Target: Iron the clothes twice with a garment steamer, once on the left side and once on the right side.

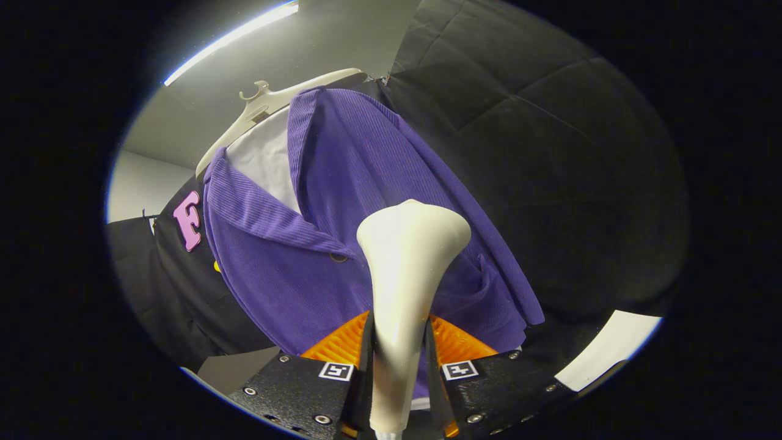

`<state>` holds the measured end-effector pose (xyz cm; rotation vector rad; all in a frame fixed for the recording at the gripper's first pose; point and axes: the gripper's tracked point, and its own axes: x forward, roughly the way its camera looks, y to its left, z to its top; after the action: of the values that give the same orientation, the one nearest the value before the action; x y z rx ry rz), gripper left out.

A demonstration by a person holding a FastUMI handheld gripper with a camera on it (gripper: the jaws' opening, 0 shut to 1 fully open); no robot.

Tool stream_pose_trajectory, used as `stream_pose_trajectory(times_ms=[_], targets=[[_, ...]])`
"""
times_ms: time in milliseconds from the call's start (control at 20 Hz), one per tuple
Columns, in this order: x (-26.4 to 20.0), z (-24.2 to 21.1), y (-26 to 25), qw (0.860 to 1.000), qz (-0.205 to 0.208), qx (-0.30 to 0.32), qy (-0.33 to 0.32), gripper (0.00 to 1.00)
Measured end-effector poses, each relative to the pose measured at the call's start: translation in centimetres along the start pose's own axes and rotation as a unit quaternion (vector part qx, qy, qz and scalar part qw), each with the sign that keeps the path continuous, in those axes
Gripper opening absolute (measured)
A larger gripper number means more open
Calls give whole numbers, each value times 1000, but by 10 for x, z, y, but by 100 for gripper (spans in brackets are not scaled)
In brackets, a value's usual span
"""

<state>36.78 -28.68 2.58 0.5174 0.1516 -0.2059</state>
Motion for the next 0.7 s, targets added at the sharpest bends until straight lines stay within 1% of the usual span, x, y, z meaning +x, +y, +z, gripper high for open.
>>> stream_pose_trajectory(times_ms=[450, 700], targets=[[-3, -66, -24, 998, -12, 6, 56, 38], [1, -101, -43, 996, -29, 28, 82, 38]])
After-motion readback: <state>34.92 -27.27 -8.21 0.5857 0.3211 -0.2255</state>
